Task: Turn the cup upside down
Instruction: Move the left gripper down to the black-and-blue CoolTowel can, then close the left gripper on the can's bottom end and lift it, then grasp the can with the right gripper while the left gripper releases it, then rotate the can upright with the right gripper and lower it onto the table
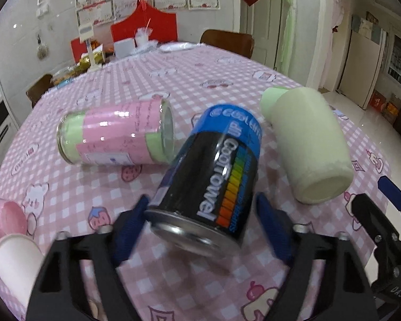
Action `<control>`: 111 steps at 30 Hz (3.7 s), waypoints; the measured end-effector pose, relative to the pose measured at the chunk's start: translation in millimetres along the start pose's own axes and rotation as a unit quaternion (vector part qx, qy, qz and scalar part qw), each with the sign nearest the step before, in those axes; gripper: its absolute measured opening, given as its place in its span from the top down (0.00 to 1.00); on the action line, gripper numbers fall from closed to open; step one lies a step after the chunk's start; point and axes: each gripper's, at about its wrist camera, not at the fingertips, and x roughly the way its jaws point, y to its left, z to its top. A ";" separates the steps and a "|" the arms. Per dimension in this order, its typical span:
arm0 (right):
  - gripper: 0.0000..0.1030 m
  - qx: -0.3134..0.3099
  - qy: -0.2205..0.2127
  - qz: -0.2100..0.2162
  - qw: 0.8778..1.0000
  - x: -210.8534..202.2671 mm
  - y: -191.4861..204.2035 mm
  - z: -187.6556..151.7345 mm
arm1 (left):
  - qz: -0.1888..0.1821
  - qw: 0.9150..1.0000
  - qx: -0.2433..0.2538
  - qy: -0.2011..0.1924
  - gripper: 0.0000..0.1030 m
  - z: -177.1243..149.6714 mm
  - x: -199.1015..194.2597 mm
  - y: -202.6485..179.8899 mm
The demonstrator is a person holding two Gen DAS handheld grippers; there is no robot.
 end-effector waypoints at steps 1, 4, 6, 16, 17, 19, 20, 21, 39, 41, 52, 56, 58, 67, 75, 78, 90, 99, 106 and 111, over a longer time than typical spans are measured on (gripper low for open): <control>0.08 -0.001 0.000 0.000 1.000 -0.8 0.4 0.5 | -0.002 1.000 -0.002 0.000 0.27 -0.3 -0.3 0.9; 0.08 -0.003 -0.002 -0.001 1.000 -2.2 2.4 0.6 | -0.004 1.000 0.000 -0.001 0.28 -5.2 -3.7 -0.6; 0.08 -0.005 -0.003 0.001 1.000 -5.3 4.4 0.4 | -0.008 1.000 -0.002 -0.003 0.28 -9.6 -8.4 1.0; 0.08 -0.030 -0.008 0.005 1.000 -22.5 26.6 -0.9 | -0.023 0.999 -0.031 -0.008 0.29 -56.6 -51.6 7.6; 0.08 -0.031 -0.008 0.008 0.999 -24.4 29.3 -0.6 | -0.022 0.999 -0.031 -0.009 0.29 -60.0 -54.8 7.3; 0.08 -0.035 -0.008 0.013 0.999 -27.8 34.8 -0.6 | -0.021 0.999 -0.031 -0.011 0.29 -65.2 -61.0 6.3; 0.07 -0.037 -0.007 0.014 0.999 -29.4 37.7 -0.5 | -0.023 0.999 -0.031 -0.012 0.29 -68.3 -64.4 6.2; 0.07 -0.040 -0.007 0.015 0.999 -30.7 40.7 -0.3 | -0.025 0.999 -0.031 -0.013 0.29 -70.3 -66.8 6.2; 0.07 0.006 0.053 0.081 0.995 -20.6 61.3 0.3 | -0.093 0.994 -0.047 -0.039 0.29 -82.5 -86.6 25.0; 0.07 0.028 0.077 0.101 0.992 -15.3 62.4 1.1 | -0.095 0.993 -0.046 -0.050 0.29 -83.0 -93.7 28.4; 0.08 0.143 0.183 0.178 0.956 7.2 71.0 -2.8 | -0.085 0.985 -0.111 -0.097 0.22 -93.5 -121.6 84.6; 0.08 0.148 0.192 0.170 0.955 10.7 75.3 -1.5 | -0.066 0.983 -0.140 -0.100 0.22 -96.9 -118.7 103.0; 0.08 0.149 0.199 0.169 0.954 13.4 79.4 -1.1 | -0.058 0.982 -0.146 -0.100 0.22 -98.4 -116.6 108.5; 0.08 0.169 0.225 0.174 0.944 37.9 84.4 -1.6 | -0.069 0.979 -0.166 -0.101 0.22 -101.4 -109.3 121.5; 0.08 0.162 0.226 0.189 0.942 41.5 87.0 0.9 | -0.072 0.975 -0.177 -0.110 0.22 -94.5 -106.4 128.8; 0.08 0.164 0.226 0.190 0.941 43.7 85.8 2.1 | -0.062 0.976 -0.175 -0.110 0.22 -94.1 -105.9 128.0; 0.31 0.125 0.219 0.199 0.947 41.6 95.7 5.7 | -0.062 0.978 -0.167 -0.105 0.22 -96.1 -103.4 120.6; 0.34 0.028 0.142 0.173 0.974 12.5 109.2 21.8 | -0.079 0.977 -0.166 -0.108 0.22 -95.8 -104.1 116.7; 0.36 -0.046 0.078 0.124 0.988 -2.2 120.4 25.1 | -0.073 0.976 -0.168 -0.117 0.22 -97.0 -109.3 115.7; 0.37 -0.076 0.049 0.108 0.990 -6.6 125.4 25.5 | -0.059 0.976 -0.169 -0.123 0.22 -95.3 -113.9 115.6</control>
